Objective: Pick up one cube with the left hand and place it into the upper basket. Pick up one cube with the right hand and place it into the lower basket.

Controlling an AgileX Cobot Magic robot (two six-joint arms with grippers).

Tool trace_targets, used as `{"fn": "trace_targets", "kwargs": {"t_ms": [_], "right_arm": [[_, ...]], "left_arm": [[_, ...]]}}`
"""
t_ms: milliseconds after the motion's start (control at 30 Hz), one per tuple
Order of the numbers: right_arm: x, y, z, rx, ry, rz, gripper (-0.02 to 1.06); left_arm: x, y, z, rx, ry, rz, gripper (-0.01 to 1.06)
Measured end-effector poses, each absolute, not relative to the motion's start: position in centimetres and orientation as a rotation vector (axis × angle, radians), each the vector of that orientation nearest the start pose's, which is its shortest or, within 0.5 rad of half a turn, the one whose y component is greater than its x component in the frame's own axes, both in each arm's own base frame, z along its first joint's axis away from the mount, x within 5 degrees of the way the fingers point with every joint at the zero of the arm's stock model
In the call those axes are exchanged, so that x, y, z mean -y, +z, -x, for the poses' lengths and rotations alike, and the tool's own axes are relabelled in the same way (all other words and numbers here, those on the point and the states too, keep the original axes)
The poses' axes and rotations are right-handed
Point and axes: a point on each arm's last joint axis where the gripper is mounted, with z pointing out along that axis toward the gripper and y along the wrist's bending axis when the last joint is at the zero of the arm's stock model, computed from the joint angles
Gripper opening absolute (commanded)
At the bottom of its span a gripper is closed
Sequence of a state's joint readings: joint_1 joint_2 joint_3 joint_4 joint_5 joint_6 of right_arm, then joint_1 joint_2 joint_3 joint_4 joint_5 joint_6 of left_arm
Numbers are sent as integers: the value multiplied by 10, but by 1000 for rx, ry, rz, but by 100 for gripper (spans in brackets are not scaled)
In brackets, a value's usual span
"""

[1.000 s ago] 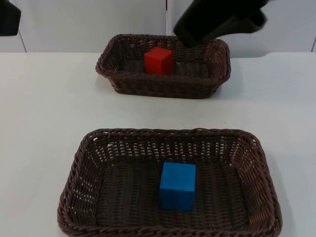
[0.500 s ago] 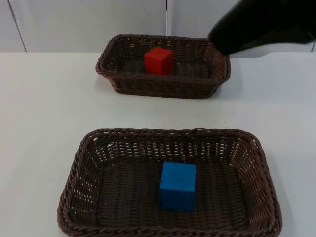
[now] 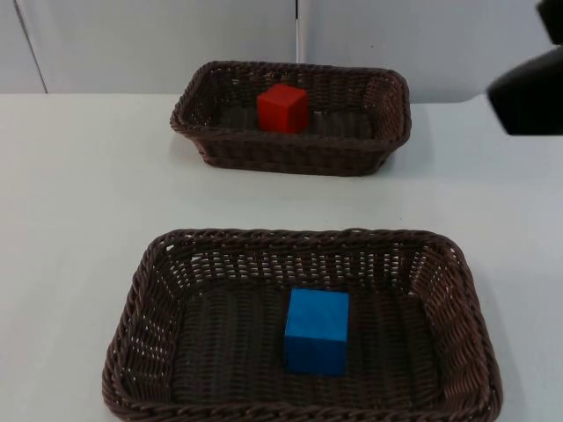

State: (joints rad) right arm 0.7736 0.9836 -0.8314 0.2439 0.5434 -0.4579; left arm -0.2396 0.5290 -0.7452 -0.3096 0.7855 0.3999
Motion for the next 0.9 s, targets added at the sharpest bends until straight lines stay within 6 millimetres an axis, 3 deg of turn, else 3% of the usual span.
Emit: {"fn": "trace_targets", "kwargs": {"t_ms": [467,900], "right_arm": [[-110,334,-97,-1791,477,1039,72],[-83,334,-69,-1721,511,978,72]], "left_arm": [[27,358,-23,-1859,-287,-524,105],[12,353,17,-1769,-239,-447,105]]}}
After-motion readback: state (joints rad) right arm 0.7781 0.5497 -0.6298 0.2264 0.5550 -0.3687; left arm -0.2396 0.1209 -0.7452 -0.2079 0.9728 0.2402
